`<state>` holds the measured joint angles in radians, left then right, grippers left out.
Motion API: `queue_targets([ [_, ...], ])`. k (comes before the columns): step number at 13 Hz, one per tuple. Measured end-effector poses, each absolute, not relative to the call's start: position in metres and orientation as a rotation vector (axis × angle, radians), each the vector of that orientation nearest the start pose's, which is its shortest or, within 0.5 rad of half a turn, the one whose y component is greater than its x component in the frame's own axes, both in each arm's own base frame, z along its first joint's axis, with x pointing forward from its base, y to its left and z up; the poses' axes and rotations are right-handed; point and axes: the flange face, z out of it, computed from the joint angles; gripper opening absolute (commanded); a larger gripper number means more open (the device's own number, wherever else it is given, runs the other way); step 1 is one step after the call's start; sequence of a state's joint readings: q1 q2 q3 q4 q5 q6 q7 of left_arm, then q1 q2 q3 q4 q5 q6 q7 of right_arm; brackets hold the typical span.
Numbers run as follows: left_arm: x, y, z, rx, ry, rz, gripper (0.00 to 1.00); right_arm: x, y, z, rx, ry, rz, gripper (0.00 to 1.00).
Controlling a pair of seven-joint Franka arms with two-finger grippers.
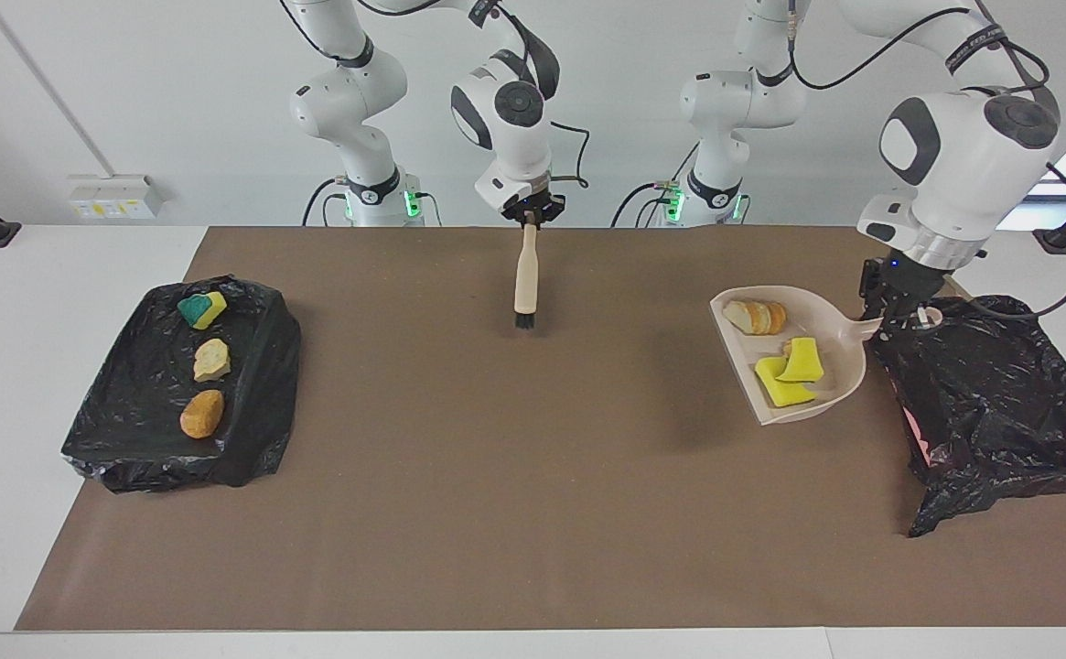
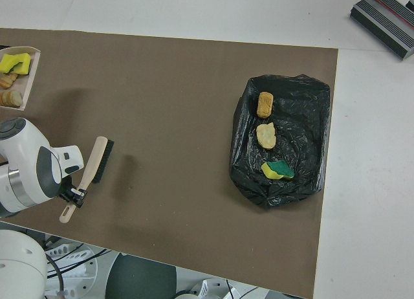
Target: Sweep and dump trash in bin
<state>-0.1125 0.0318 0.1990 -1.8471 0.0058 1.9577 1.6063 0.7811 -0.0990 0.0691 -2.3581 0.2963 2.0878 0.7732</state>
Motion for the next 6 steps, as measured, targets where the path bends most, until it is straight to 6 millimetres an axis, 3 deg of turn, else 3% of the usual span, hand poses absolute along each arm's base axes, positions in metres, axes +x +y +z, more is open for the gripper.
queue_targets([
  [2,0.572,0.104,0.517,-2.264,2.085,-0.070,0.00,0.292,0.367,0.339,-3.078,0.125,0.449,0.00],
  [6,0.557,0.198,0.531,-2.281,2.056,-0.026,0.00,0.287,0.363,0.330,-3.089,0.099,0.467,0.00],
])
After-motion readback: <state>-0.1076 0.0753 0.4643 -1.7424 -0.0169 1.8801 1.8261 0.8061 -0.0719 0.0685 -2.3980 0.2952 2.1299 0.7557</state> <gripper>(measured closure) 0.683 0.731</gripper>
